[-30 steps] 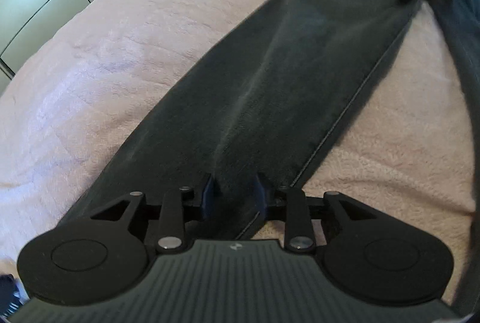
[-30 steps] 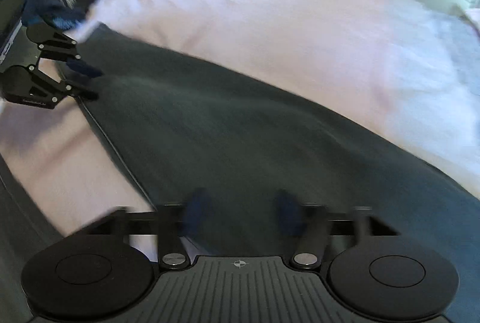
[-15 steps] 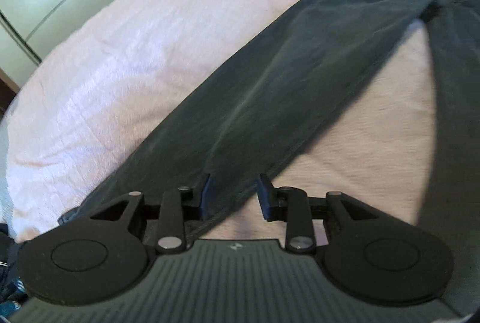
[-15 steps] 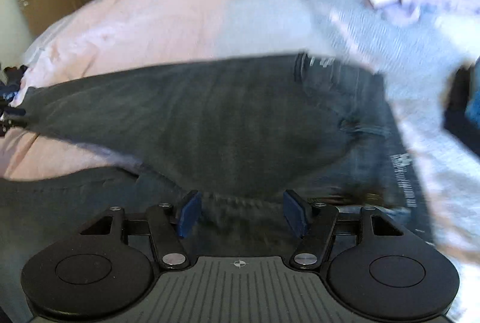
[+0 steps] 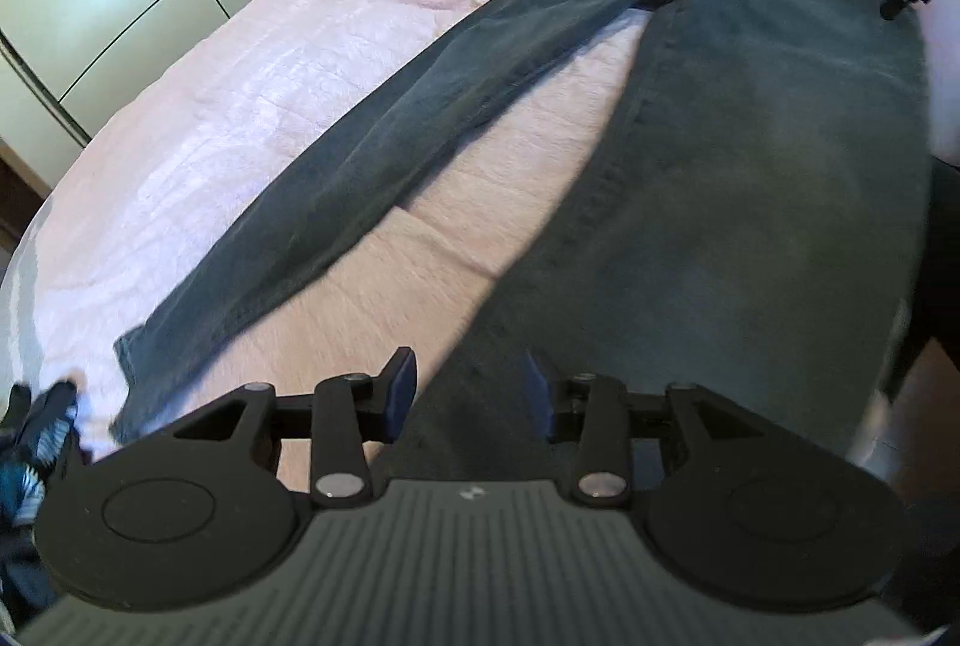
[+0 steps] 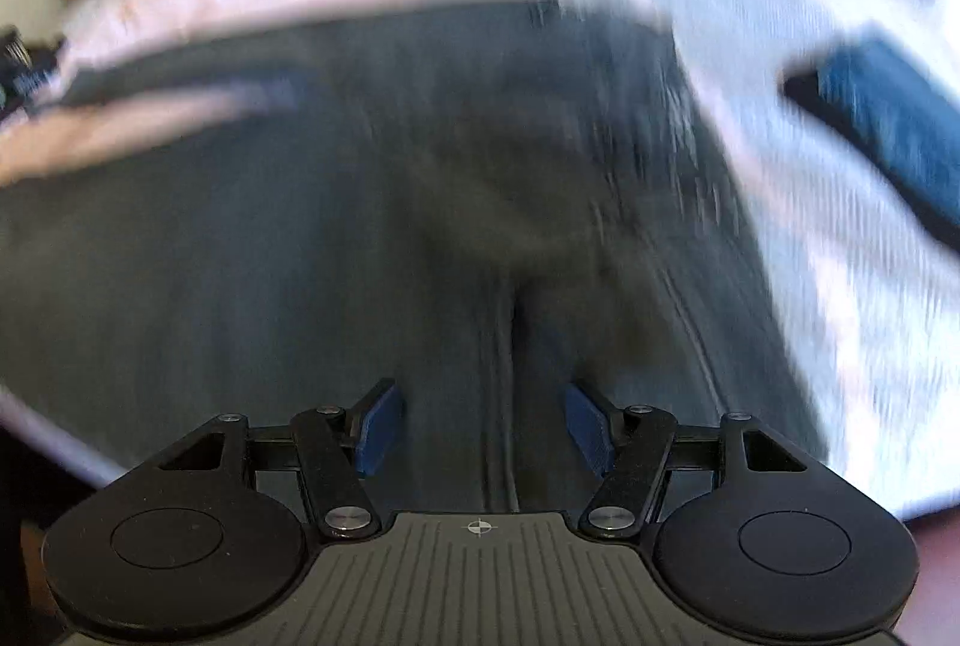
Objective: Fold clothes
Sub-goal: 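Release the jeans and smooth them flat with both open grippers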
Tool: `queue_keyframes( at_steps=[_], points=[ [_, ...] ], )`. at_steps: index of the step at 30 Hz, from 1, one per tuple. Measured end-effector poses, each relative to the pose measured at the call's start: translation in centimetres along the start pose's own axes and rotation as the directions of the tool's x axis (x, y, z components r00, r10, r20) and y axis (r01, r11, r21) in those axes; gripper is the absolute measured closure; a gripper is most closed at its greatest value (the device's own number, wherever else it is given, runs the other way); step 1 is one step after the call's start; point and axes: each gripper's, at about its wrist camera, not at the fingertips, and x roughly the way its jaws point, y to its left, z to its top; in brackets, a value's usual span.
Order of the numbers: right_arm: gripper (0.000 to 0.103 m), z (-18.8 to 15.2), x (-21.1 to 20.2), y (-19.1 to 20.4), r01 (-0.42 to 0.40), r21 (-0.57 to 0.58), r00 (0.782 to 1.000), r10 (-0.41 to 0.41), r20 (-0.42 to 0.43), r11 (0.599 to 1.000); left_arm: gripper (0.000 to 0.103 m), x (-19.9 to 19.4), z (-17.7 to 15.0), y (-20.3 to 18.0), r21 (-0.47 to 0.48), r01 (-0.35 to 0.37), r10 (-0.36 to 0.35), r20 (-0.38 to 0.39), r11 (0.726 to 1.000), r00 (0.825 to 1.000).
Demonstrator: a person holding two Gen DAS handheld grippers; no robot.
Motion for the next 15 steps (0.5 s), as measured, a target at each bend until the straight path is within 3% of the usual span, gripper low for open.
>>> queue_keyframes(
  at_steps=[6, 11, 15],
  points=[
    [0.039, -2.0, -4.7, 1.8, -0.026, 0.026, 0.994, 0.023, 0.11, 0.999, 0.064, -4.3, -4.3, -2.4, -0.015, -0.022, 0.021, -0.036, 1.0, 0.999],
    [0.039, -3.3, -6.1, 5.1, -0.054, -0.03, 0.992, 0.057, 0.112, 0.998, 0.062, -3.7, -10.2, -3.0, -0.037, -0.083, 0.077, -0.138, 0.996, 0.987],
    [0.039, -3.7, -5.7, 7.3, -0.071, -0.08, 0.994, 0.077, 0.082, 0.994, 0.06, -5.6, -13.5, -2.3, -0.107, -0.127, 0.111, -0.147, 0.986, 0.983]
  ],
)
